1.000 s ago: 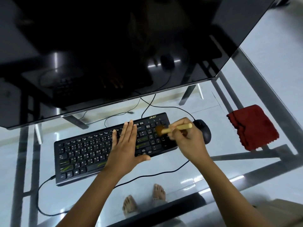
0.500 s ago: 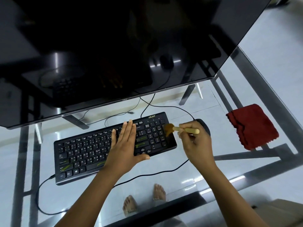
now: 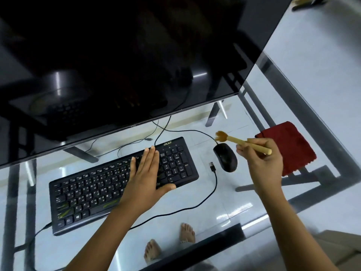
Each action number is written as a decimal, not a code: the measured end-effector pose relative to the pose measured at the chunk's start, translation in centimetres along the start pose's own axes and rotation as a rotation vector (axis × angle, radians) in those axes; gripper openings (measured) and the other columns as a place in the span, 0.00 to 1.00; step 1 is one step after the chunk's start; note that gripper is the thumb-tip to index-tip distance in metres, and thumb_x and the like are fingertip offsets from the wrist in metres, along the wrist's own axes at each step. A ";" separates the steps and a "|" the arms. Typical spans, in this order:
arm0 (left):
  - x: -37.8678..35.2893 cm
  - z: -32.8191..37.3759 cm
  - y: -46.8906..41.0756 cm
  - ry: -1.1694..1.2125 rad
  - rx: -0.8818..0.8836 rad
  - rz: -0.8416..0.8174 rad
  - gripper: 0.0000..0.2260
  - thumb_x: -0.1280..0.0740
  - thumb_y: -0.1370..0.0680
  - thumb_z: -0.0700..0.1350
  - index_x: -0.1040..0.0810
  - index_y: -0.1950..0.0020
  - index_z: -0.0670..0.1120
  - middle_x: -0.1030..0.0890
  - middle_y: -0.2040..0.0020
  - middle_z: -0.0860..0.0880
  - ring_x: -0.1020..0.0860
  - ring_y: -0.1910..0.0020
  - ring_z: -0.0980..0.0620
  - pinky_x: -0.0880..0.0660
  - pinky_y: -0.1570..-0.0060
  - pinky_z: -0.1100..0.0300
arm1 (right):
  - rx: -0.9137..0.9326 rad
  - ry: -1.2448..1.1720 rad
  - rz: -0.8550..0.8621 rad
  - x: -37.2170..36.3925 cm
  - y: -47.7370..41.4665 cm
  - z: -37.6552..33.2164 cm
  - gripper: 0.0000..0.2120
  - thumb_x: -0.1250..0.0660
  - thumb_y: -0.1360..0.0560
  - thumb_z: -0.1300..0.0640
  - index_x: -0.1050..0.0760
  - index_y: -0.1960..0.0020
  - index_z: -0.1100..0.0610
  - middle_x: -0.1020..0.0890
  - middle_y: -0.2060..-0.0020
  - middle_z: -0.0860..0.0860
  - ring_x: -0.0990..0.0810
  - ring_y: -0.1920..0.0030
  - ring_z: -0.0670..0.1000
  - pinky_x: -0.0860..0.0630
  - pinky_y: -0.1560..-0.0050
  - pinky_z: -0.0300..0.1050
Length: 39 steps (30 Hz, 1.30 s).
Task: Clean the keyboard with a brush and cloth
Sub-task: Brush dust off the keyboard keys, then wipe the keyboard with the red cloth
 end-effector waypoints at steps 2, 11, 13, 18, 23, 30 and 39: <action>0.2 3.0 -1.4 0.009 -0.061 0.006 0.45 0.47 0.28 0.71 0.59 0.21 0.47 0.63 0.22 0.52 0.68 0.25 0.57 0.66 0.26 0.48 | -0.006 -0.015 0.094 2.8 -0.9 0.3 0.05 0.28 0.27 0.62 0.24 0.55 0.56 0.16 0.59 0.55 0.15 0.55 0.55 0.18 0.52 0.50; -2.0 20.5 -10.8 -0.039 -0.358 -0.059 0.36 0.46 0.20 0.62 0.59 0.21 0.46 0.62 0.21 0.49 0.65 0.23 0.53 0.61 0.25 0.45 | 0.037 0.402 0.202 7.7 -3.7 5.8 0.08 0.26 0.29 0.59 0.25 0.61 0.53 0.19 0.63 0.47 0.20 0.62 0.50 0.20 0.65 0.46; -3.1 22.0 -12.1 -0.076 -0.358 -0.078 0.36 0.47 0.20 0.63 0.59 0.21 0.46 0.60 0.21 0.48 0.64 0.23 0.51 0.60 0.25 0.44 | 0.137 0.585 0.186 7.4 -3.9 6.4 0.08 0.25 0.30 0.58 0.25 0.60 0.53 0.21 0.63 0.45 0.24 0.61 0.49 0.22 0.64 0.50; -4.5 22.6 -13.6 -0.120 -0.338 -0.103 0.34 0.48 0.20 0.62 0.57 0.21 0.47 0.59 0.21 0.48 0.62 0.23 0.51 0.58 0.25 0.43 | 0.179 0.919 0.118 6.8 -4.3 8.3 0.07 0.26 0.30 0.54 0.21 0.54 0.51 0.20 0.59 0.46 0.27 0.59 0.49 0.31 0.59 0.45; -4.8 22.2 -13.7 -0.162 -0.337 -0.115 0.31 0.49 0.18 0.57 0.58 0.21 0.45 0.61 0.21 0.48 0.63 0.23 0.50 0.61 0.25 0.45 | 0.201 0.945 0.096 7.1 -5.9 7.8 0.12 0.30 0.27 0.47 0.23 0.46 0.50 0.22 0.52 0.47 0.28 0.53 0.47 0.31 0.53 0.44; -3.7 19.5 -12.1 -0.091 -0.313 -0.075 0.30 0.50 0.17 0.55 0.60 0.21 0.47 0.63 0.22 0.51 0.66 0.24 0.54 0.65 0.25 0.48 | 0.121 1.060 0.010 8.0 -11.6 8.7 0.20 0.33 0.24 0.47 0.28 0.33 0.49 0.25 0.40 0.51 0.27 0.42 0.55 0.29 0.40 0.52; -0.5 11.0 -7.6 0.009 -0.211 0.018 0.31 0.54 0.21 0.60 0.60 0.22 0.49 0.65 0.24 0.56 0.68 0.25 0.59 0.66 0.25 0.51 | 0.256 0.716 0.064 5.0 -9.9 2.9 0.11 0.43 0.21 0.49 0.27 0.41 0.48 0.24 0.49 0.55 0.19 0.60 0.56 0.18 0.65 0.52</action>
Point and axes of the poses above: each hand's wrist, its own y-axis away from the middle knuckle, its own x-axis out of the back of the hand, z = x × y, the point moved 10 cm from there along -y, towards the middle knuckle
